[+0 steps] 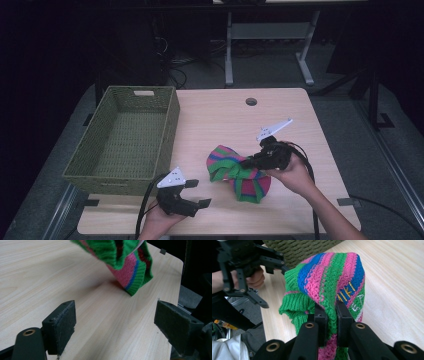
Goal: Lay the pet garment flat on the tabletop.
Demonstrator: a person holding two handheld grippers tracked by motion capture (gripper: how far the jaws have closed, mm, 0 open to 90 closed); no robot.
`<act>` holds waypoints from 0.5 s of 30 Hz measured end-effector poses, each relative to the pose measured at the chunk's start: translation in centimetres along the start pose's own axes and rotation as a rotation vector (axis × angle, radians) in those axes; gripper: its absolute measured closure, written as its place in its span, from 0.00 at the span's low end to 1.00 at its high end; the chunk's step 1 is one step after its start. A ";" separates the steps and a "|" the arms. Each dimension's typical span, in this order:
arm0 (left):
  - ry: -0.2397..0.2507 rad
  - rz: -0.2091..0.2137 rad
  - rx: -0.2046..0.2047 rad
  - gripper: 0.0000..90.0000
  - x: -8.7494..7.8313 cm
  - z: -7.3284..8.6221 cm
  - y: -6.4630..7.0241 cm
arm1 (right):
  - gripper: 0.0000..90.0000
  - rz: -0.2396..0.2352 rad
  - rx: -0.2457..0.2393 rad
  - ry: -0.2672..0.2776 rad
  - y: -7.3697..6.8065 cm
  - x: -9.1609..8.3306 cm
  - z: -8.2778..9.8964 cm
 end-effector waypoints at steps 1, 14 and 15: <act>0.001 -0.001 0.000 0.19 0.0 0.0 0.0 | 0.91 0.000 0.002 0.000 0.1 0.2 0.1; 0.006 0.001 -0.006 0.19 -0.1 0.0 0.0 | 0.90 -0.019 0.027 -0.083 1.3 4.1 2.2; 0.007 0.001 -0.006 0.19 -0.1 0.0 0.0 | 0.90 -0.026 0.033 -0.095 1.4 4.6 2.6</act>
Point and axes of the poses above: each handheld gripper's, and its own axes: x roughly forward along the jaws, z roughly out of its underside, y roughly to its right, the point moved 5 cm from there along x, roughly forward along the jaws, and after that the axes turned 9 degrees about z, right-handed, at the moved point
